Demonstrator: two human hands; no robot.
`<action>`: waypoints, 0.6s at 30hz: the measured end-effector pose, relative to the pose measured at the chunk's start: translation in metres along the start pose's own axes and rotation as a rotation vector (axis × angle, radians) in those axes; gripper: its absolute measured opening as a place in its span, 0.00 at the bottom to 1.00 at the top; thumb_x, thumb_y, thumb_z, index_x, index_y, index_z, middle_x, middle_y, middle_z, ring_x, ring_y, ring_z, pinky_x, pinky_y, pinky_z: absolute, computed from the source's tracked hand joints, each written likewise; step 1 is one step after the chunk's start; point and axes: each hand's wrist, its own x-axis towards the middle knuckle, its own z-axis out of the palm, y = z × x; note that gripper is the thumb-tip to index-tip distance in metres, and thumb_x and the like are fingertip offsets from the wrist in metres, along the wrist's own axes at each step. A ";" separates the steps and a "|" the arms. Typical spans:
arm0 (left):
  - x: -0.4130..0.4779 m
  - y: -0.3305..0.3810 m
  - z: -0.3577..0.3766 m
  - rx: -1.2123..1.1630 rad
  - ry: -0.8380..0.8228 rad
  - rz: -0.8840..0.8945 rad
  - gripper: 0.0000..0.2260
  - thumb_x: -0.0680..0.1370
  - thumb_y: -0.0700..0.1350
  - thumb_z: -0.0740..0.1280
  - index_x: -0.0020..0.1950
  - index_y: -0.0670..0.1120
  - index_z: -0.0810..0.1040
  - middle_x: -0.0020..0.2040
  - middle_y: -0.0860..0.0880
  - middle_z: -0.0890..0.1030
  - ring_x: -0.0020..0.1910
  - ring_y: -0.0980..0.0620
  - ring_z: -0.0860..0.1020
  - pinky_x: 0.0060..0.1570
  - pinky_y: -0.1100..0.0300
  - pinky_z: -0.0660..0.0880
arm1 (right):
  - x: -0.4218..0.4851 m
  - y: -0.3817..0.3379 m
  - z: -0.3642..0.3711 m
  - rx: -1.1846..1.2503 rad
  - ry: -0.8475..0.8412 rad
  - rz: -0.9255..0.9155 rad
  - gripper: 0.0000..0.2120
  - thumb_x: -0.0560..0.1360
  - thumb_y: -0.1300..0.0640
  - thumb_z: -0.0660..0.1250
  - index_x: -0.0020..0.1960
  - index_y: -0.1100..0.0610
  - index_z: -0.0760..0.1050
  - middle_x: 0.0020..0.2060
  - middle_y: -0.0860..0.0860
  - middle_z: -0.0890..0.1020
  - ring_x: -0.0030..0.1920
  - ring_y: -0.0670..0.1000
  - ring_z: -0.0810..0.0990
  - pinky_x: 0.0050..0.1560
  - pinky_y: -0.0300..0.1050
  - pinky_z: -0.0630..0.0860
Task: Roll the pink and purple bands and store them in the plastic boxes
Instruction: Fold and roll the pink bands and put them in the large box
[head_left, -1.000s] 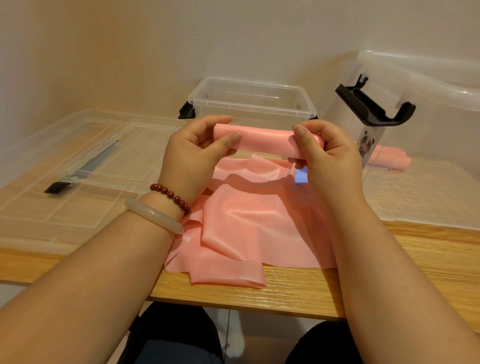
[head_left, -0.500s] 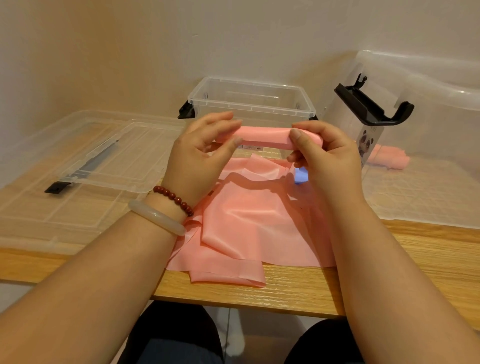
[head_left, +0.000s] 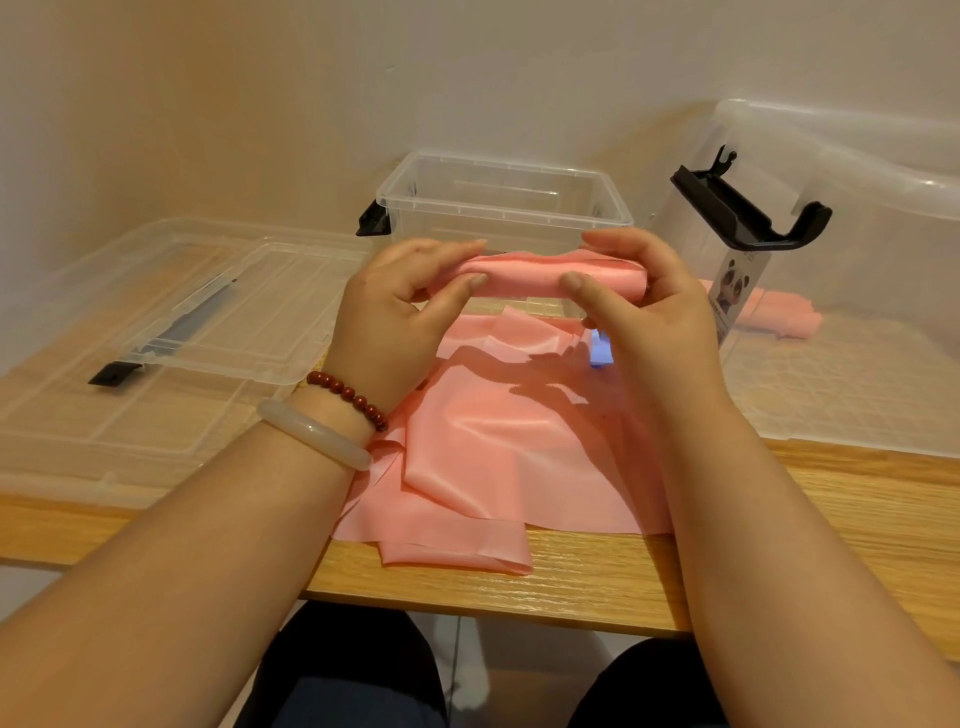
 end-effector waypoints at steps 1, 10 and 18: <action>0.000 0.000 0.000 0.006 -0.007 -0.003 0.12 0.77 0.43 0.69 0.60 0.48 0.81 0.50 0.57 0.77 0.50 0.70 0.73 0.51 0.74 0.68 | 0.000 0.000 0.000 0.007 -0.009 -0.009 0.12 0.72 0.58 0.75 0.53 0.47 0.79 0.42 0.34 0.82 0.45 0.38 0.81 0.46 0.39 0.80; -0.001 0.008 -0.003 -0.171 -0.085 -0.071 0.16 0.72 0.40 0.75 0.57 0.51 0.78 0.53 0.56 0.77 0.52 0.63 0.76 0.50 0.72 0.73 | 0.003 0.004 -0.002 0.121 0.068 0.061 0.06 0.73 0.60 0.74 0.44 0.49 0.82 0.38 0.42 0.82 0.37 0.46 0.82 0.40 0.42 0.78; -0.001 0.009 -0.003 -0.168 -0.049 -0.121 0.12 0.74 0.41 0.73 0.51 0.57 0.79 0.48 0.58 0.80 0.49 0.58 0.79 0.48 0.71 0.73 | 0.006 0.012 -0.001 -0.204 0.094 -0.131 0.04 0.73 0.56 0.74 0.45 0.48 0.80 0.42 0.42 0.81 0.45 0.41 0.79 0.46 0.38 0.77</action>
